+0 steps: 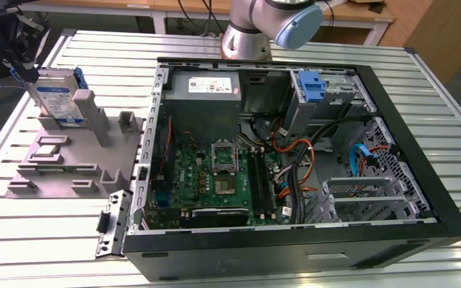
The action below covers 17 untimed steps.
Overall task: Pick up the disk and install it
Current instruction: 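Reach for the disk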
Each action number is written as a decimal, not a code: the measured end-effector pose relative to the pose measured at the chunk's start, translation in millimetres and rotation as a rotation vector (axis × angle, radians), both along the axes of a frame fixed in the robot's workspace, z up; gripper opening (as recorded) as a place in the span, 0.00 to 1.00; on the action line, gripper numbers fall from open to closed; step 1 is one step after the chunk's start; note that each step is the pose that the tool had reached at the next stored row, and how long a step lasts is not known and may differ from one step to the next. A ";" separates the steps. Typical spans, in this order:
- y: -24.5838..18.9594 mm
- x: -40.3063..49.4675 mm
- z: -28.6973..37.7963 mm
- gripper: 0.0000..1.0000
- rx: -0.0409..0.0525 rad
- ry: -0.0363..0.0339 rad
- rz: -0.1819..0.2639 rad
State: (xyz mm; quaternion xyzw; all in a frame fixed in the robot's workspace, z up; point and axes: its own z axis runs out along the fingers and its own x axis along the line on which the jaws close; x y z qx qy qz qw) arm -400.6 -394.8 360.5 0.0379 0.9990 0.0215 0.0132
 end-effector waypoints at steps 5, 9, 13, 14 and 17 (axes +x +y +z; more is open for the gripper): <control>0.1 0.0 0.0 0.11 -0.0001 0.0002 0.000; 0.2 0.0 -0.4 0.11 0.0000 0.0143 0.000; 0.1 0.0 -0.4 0.11 0.0000 0.0148 0.000; 0.1 0.0 -0.5 0.11 0.0000 0.0148 0.000; 1.5 0.0 -0.6 0.11 0.0004 0.0148 0.000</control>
